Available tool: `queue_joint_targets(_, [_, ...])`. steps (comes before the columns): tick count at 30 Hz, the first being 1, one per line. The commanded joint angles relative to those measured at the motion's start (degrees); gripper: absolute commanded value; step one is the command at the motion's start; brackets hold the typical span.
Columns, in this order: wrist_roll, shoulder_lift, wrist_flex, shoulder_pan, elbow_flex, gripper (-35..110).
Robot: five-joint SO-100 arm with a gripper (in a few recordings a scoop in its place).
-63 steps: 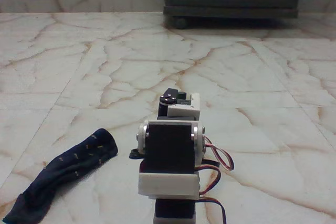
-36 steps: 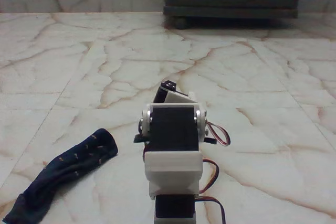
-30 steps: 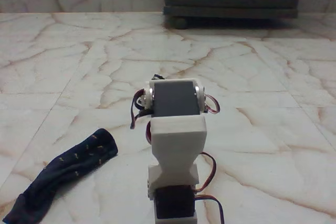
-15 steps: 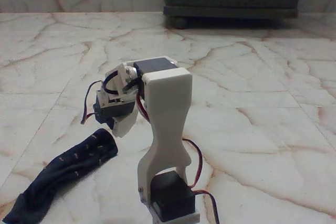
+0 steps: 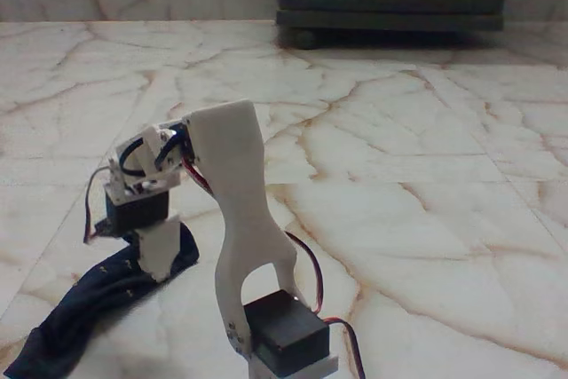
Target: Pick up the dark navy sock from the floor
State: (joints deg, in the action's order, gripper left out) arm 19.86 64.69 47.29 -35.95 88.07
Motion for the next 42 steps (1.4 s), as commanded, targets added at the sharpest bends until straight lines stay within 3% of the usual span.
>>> queue_joint_targets(1, [-1.76,-2.99,0.53,-1.58,-6.24,14])
queue_joint_targets(6, [-5.63,-13.01,2.46,-3.96,-20.13,14])
queue_joint_targets(13, [-10.99,-21.88,0.88,-6.5,-24.35,14])
queue_joint_targets(24, [-10.81,-34.89,-5.36,-7.65,-34.8,11])
queue_joint_targets(35, [-10.46,-35.16,-6.42,-6.59,-34.28,2])
queue_joint_targets(42, [-15.91,-33.75,-9.84,-6.42,-31.46,1])
